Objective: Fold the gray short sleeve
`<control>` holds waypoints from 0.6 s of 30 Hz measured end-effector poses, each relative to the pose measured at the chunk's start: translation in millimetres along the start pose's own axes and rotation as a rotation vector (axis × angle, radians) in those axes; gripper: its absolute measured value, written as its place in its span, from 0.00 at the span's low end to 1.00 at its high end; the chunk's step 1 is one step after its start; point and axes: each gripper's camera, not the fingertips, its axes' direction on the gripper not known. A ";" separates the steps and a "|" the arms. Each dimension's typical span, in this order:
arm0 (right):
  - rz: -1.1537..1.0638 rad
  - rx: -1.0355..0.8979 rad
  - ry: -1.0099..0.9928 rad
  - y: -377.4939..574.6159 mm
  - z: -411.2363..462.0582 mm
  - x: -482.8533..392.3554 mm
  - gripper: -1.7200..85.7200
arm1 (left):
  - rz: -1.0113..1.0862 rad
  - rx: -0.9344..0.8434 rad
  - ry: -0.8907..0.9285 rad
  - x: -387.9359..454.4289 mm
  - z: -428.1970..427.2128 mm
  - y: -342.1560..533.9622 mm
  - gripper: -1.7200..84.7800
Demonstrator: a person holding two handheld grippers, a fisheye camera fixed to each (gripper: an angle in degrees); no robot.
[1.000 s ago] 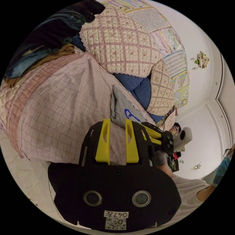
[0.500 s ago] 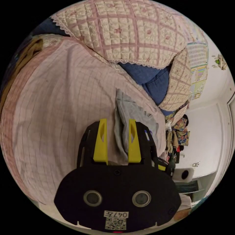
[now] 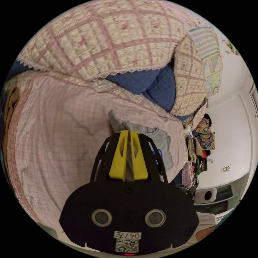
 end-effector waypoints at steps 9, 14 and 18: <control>0.619 0.224 0.010 141.9 -140.3 117.7 0.01 | 0.439 -0.076 -0.038 325.9 88.6 -150.1 0.01; 0.774 0.149 0.074 196.8 -166.2 146.3 0.01 | 0.445 -0.228 -0.104 403.7 180.8 -232.2 0.01; 0.817 0.135 0.056 210.3 -170.9 142.9 0.01 | 0.465 -0.222 -0.195 442.7 184.1 -303.2 0.02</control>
